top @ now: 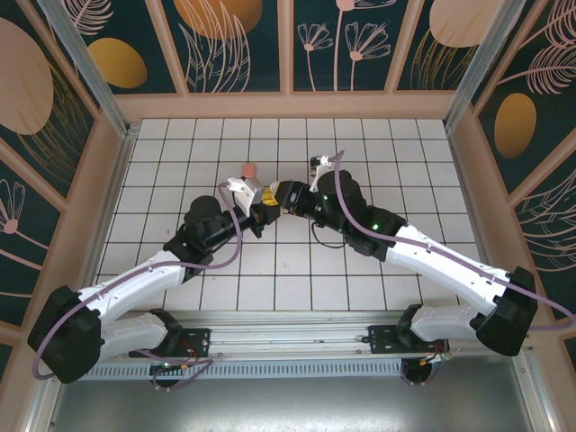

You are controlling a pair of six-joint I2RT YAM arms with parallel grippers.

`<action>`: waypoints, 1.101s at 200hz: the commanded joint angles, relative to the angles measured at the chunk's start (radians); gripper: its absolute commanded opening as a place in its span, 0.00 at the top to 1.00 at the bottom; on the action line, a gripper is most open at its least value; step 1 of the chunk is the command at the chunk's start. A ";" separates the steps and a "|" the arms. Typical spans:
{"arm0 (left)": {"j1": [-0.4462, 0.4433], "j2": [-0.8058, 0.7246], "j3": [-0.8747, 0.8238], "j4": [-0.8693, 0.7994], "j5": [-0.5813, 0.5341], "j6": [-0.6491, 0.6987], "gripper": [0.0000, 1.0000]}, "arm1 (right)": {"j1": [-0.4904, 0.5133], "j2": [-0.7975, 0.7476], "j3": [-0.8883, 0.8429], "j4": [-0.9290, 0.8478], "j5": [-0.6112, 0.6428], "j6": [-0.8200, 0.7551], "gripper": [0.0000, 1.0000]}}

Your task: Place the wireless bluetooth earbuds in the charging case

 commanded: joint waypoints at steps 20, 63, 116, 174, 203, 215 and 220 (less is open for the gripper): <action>0.003 -0.056 0.009 0.127 -0.031 0.011 1.00 | -0.003 0.025 0.020 -0.138 -0.001 0.009 0.65; 0.003 -0.060 0.009 0.126 -0.033 0.012 1.00 | 0.003 0.029 0.030 -0.145 0.005 0.007 0.64; 0.002 -0.051 0.011 0.114 -0.034 0.013 1.00 | 0.008 0.031 0.083 -0.161 -0.001 -0.017 0.63; 0.004 -0.043 0.008 0.113 -0.024 0.000 1.00 | 0.008 0.034 0.172 -0.184 -0.009 -0.087 0.63; 0.002 -0.042 0.008 0.102 -0.017 -0.001 1.00 | 0.006 0.036 0.225 -0.222 0.011 -0.127 0.63; 0.003 -0.042 0.007 0.100 -0.017 -0.003 1.00 | 0.002 0.036 0.239 -0.233 0.009 -0.136 0.63; 0.003 -0.045 0.007 0.100 -0.017 -0.003 1.00 | 0.001 0.037 0.242 -0.233 0.003 -0.139 0.63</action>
